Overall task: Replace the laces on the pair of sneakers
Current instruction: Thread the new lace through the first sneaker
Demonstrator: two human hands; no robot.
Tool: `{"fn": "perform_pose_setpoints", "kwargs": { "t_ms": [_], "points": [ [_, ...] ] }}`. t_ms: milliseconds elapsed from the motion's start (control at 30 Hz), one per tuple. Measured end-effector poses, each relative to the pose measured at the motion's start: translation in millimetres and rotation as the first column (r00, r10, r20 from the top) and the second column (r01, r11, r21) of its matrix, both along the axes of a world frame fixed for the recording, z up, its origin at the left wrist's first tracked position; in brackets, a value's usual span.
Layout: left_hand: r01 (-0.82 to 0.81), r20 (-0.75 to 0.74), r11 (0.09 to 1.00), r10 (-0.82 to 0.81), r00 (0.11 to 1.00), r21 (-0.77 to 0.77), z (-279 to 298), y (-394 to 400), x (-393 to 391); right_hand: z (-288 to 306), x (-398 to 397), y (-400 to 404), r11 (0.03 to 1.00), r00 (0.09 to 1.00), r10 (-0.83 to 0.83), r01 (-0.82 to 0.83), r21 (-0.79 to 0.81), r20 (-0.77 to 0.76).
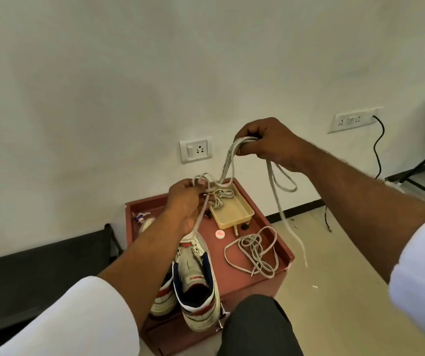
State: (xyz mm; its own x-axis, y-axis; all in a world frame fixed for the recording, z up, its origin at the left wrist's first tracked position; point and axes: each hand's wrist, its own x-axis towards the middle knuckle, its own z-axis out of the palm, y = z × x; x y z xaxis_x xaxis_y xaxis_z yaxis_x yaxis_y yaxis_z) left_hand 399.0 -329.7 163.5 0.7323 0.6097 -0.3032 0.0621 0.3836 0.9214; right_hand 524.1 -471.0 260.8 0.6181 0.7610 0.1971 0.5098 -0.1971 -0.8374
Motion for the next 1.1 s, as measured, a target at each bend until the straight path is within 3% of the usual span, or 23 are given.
{"fn": "perform_pose_setpoints", "kwargs": {
  "t_ms": [133, 233, 300, 367, 400, 467, 500, 533, 733, 900, 1000, 1100],
  "points": [
    [0.097, -0.018, 0.993, -0.098, 0.995, -0.066, -25, -10, 21, -35, 16, 3, 1.0, 0.999, -0.019, 0.019, 0.002, -0.027],
    [0.155, -0.11, 0.987, -0.159, 0.981, -0.041, -50, -10, 36, -71, 26, 8, 0.999, 0.997, -0.042, 0.042, 0.004, -0.07],
    [0.192, -0.243, 0.98, -0.176, 0.954, 0.045, -71, -5, 44, -106, 33, 12, 0.997, 0.996, -0.063, 0.06, -0.052, -0.069],
    [0.312, -0.392, 0.923, -0.207, 0.896, 0.225, -96, 4, 50, -150, 39, 11, 0.987, 0.992, -0.081, 0.066, -0.147, -0.097],
    [0.443, -0.497, 0.824, -0.236, 0.835, 0.353, -105, 7, 50, -173, 40, 9, 0.977, 0.99, -0.085, 0.061, -0.204, -0.112],
    [0.71, -0.719, 0.486, -0.212, 0.661, 0.51, -119, 10, 49, -218, 38, 5, 0.944, 0.991, -0.094, 0.06, -0.323, -0.092],
    [0.763, -0.76, 0.358, -0.184, 0.623, 0.539, -125, 12, 50, -236, 35, 3, 0.928, 0.992, -0.1, 0.066, -0.366, -0.072],
    [0.776, -0.767, 0.318, -0.185, 0.614, 0.545, -130, 13, 50, -250, 32, 2, 0.915, 0.993, -0.106, 0.077, -0.396, -0.052],
    [0.795, -0.755, 0.403, -0.3, 0.582, 0.453, -155, 14, 57, -270, 24, 9, 0.831, 0.985, -0.101, 0.159, -0.532, 0.137],
    [0.635, -0.596, 0.601, -0.304, 0.744, 0.485, -153, 10, 55, -248, 13, 15, 0.87, 0.976, -0.089, 0.175, -0.46, 0.201],
    [0.529, -0.485, 0.656, -0.273, 0.831, 0.538, -148, 15, 46, -239, 8, 21, 0.896, 0.967, -0.169, 0.232, -0.38, 0.19],
    [0.462, -0.327, 0.741, -0.335, 0.883, 0.488, -125, 18, 30, -224, 0, 30, 0.915, 0.96, -0.237, 0.273, -0.297, 0.151]
  ]
}}
